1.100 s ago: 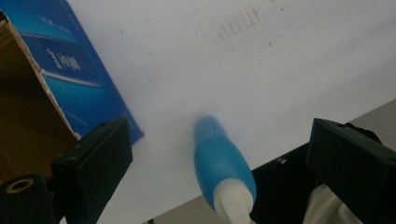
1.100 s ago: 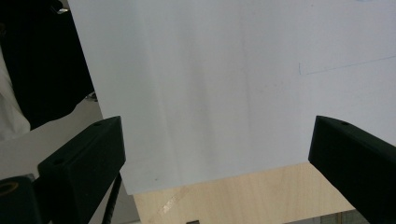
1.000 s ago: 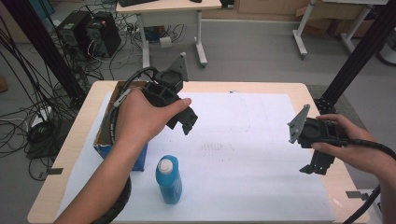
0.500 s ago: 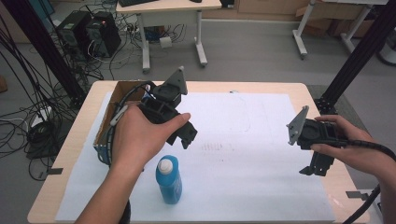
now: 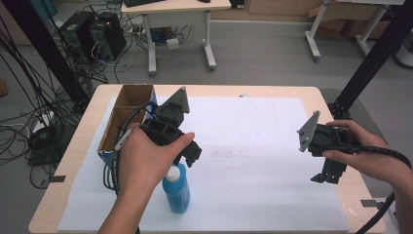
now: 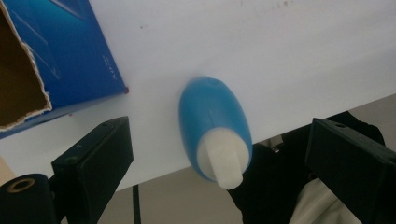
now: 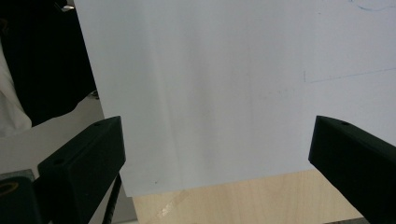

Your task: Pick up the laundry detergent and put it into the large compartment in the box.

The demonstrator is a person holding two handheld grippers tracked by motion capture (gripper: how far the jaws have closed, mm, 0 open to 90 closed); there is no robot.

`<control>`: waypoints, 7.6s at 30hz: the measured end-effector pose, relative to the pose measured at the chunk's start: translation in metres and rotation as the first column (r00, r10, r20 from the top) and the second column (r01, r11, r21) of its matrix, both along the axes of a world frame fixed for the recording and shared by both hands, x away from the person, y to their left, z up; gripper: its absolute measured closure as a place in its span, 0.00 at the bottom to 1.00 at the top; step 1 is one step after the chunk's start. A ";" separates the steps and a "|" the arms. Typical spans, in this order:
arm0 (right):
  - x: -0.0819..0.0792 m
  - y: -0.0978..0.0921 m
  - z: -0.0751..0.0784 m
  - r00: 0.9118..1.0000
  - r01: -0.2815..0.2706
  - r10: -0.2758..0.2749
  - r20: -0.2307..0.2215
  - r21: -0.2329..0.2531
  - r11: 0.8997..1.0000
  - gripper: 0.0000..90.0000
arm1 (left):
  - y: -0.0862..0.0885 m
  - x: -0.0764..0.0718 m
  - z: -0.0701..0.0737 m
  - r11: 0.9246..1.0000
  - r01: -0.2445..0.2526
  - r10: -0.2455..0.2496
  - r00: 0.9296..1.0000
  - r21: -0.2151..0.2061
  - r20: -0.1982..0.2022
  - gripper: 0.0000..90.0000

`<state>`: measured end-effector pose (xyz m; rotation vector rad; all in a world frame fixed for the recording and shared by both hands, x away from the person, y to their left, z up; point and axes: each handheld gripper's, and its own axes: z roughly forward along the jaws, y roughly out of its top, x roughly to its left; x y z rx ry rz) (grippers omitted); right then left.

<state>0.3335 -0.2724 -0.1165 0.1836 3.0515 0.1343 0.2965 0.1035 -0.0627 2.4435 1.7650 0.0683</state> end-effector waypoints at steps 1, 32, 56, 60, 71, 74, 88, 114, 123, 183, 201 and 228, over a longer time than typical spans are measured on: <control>0.000 0.001 0.000 1.000 0.002 -0.002 -0.001 -0.005 1.000 0.04 | 0.000 0.000 -0.002 1.000 -0.001 0.001 1.000 0.001 -0.001 0.09; -0.007 -0.010 -0.003 1.000 0.000 0.000 0.001 0.010 1.000 0.04 | -0.008 0.001 -0.057 0.998 -0.063 0.064 0.995 0.024 -0.077 0.11; -0.009 -0.011 0.003 1.000 0.015 -0.015 0.015 0.006 1.000 0.04 | -0.009 0.000 -0.065 0.999 -0.041 0.043 0.997 0.026 -0.065 0.34; -0.010 -0.009 0.003 1.000 0.016 -0.016 0.016 0.007 1.000 0.04 | -0.009 -0.002 -0.065 0.999 -0.037 0.039 0.998 0.033 -0.057 0.38; -0.010 -0.008 0.003 1.000 0.016 -0.016 0.014 0.004 1.000 0.04 | -0.007 -0.002 -0.064 0.999 -0.011 0.013 0.998 0.031 -0.054 0.39; -0.011 -0.008 0.004 1.000 0.015 -0.015 0.017 0.005 1.000 0.04 | -0.006 -0.002 -0.064 1.000 0.008 -0.007 0.998 0.030 -0.055 0.40; -0.015 -0.014 0.012 0.999 0.028 -0.028 0.027 0.000 1.000 0.04 | -0.008 -0.005 -0.004 1.000 0.012 -0.011 1.000 0.029 -0.014 0.40; -0.003 -0.011 0.018 0.999 0.033 -0.033 0.029 -0.007 0.999 0.04 | 0.028 0.015 0.132 0.996 -0.092 0.092 0.991 -0.002 0.093 0.40; 0.007 -0.010 0.021 0.999 0.046 -0.046 0.027 -0.015 0.999 0.04 | 0.047 0.033 0.153 0.989 -0.146 0.145 0.982 0.002 0.121 0.40; 0.028 0.013 0.012 0.999 0.042 -0.042 0.000 -0.052 0.998 0.04 | 0.134 0.107 0.007 0.970 -0.239 0.238 0.970 0.032 0.043 0.40; 0.031 0.013 0.008 0.999 0.044 -0.044 -0.011 -0.059 0.997 0.04 | 0.133 0.109 -0.032 0.972 -0.231 0.229 0.972 0.034 0.042 0.40; 0.031 0.012 0.004 0.999 0.048 -0.049 -0.018 -0.054 0.997 0.04 | 0.132 0.105 -0.060 0.973 -0.227 0.225 0.973 0.028 0.052 0.40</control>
